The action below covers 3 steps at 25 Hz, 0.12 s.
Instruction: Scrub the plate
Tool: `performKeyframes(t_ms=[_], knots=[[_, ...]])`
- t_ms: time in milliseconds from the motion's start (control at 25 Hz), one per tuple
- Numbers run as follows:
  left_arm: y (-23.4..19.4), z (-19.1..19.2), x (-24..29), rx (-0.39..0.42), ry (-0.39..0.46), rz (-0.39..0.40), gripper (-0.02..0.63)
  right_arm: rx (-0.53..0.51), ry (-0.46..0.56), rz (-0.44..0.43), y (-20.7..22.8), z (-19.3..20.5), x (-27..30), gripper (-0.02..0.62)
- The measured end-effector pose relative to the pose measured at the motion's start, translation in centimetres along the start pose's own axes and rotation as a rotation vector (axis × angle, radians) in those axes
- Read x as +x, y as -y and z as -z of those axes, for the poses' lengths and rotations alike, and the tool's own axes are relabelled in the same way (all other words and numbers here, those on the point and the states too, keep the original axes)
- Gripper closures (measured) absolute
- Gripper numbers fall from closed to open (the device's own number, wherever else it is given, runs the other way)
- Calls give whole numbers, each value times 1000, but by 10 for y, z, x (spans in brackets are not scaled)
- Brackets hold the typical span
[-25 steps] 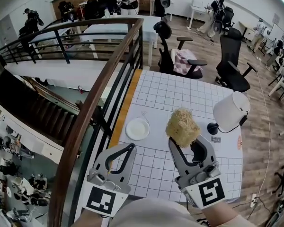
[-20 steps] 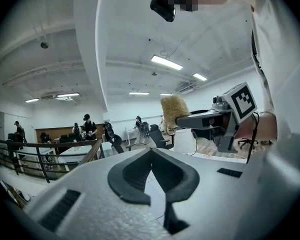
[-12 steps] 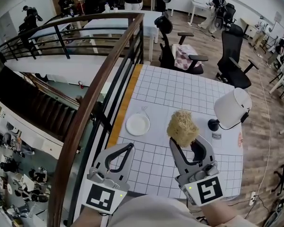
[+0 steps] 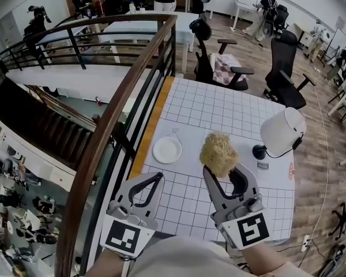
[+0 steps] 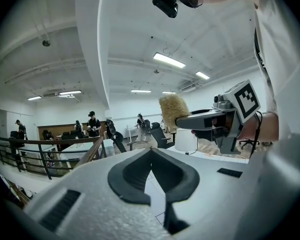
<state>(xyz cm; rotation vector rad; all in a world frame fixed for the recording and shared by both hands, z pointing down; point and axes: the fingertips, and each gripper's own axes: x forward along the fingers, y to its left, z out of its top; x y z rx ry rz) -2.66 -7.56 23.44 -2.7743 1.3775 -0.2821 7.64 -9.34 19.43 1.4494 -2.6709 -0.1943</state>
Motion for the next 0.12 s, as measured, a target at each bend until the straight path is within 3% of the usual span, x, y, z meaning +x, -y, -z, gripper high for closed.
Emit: performKeyframes(t_ms=[120], knots=[[-1,-4,-1,0,15,-7,594,10,-3,-5,0,1,0,437]])
